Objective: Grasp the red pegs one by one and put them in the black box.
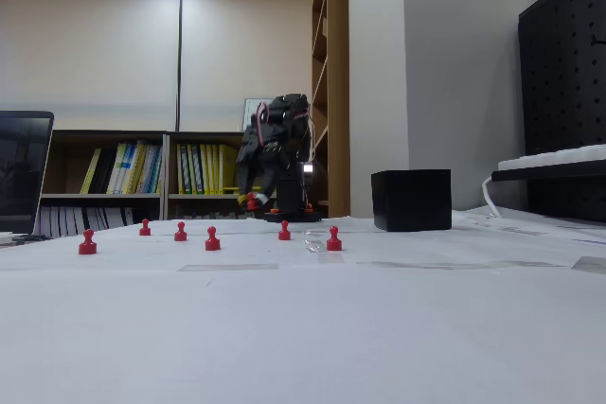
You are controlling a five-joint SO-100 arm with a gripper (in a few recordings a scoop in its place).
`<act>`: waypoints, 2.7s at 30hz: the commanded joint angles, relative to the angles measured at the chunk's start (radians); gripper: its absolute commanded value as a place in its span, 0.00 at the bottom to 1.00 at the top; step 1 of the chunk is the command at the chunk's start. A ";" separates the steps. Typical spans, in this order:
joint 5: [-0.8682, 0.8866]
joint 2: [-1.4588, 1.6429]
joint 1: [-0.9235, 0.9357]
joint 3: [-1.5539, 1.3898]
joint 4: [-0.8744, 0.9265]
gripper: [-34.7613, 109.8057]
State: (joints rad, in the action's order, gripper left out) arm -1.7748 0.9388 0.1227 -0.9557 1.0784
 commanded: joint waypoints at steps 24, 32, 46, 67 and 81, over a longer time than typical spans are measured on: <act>-0.646 0.644 -0.925 -0.865 0.365 0.24; -0.678 0.695 -0.956 -0.834 0.327 0.29; -0.601 0.261 -0.833 -0.805 0.408 0.39; 0.360 -0.149 0.459 0.508 -0.595 0.36; 0.310 0.448 0.647 0.505 -1.345 0.36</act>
State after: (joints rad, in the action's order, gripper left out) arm -1.4235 1.2410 0.7378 -0.3728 -0.1411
